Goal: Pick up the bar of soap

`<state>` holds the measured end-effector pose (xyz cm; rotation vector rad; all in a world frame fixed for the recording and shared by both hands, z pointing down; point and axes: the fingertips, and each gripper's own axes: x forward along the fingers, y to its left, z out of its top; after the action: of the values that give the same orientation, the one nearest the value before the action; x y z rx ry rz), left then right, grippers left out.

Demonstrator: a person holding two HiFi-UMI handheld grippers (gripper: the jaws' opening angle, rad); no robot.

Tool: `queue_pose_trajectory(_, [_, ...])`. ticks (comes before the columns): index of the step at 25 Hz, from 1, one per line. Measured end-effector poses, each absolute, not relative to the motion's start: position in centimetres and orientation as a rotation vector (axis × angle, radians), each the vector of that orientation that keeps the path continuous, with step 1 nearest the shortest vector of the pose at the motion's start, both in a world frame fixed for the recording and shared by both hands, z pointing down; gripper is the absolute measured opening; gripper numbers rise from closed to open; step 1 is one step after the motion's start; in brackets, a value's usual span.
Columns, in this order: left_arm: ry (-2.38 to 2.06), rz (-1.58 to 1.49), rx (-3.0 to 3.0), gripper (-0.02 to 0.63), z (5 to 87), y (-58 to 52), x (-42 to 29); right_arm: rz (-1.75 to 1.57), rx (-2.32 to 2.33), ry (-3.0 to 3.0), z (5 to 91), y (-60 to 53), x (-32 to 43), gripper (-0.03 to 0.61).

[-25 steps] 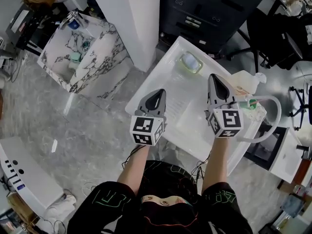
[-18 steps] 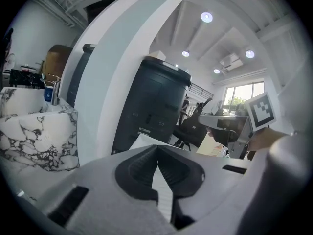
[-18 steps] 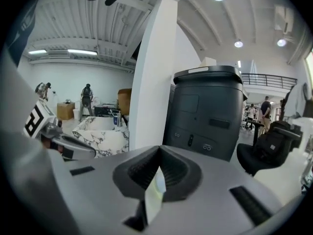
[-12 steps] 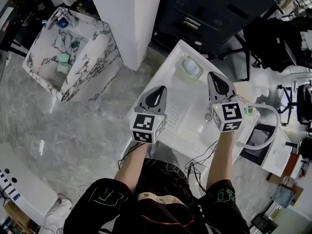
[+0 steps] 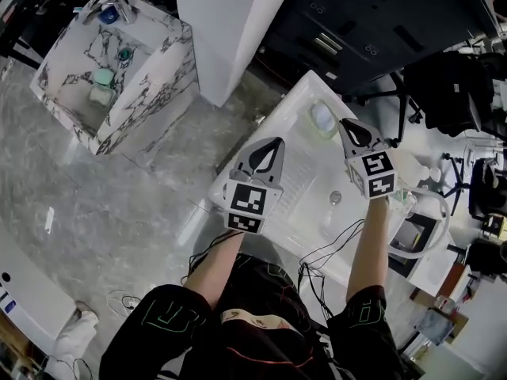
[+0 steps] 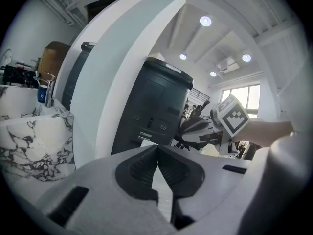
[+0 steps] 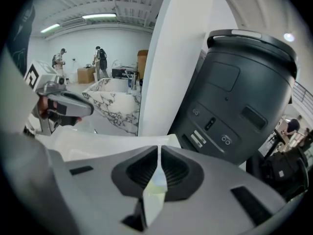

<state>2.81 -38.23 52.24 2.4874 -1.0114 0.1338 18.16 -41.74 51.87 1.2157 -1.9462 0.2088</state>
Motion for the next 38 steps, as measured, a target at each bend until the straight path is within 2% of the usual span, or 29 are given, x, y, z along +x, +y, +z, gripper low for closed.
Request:
queue_pose_trajectory(8, [-0.997,0.180,2.509,0.006,53.4,-40.1,3.1,0.326,1.114,-1.882,56.3,-42.8,19.5,0.085])
queue_pose_trajectory(15, [-0.967,0.204,2.500,0.007,54.5,-41.3,3.6,0.456,0.973,-1.828,59.8,-43.4,19.9,0.218])
queue_pose_trajectory(33, [-0.988,0.225,2.433,0.008,57.1,-44.6,2.5,0.663,0.801,-1.679,66.1,-44.3,20.9,0.275])
queue_pose_trajectory(38, [-0.986,0.232,2.430,0.006,57.3,-44.8,2.5,0.684,0.785,-1.669,66.7,-44.7,20.7,0.270])
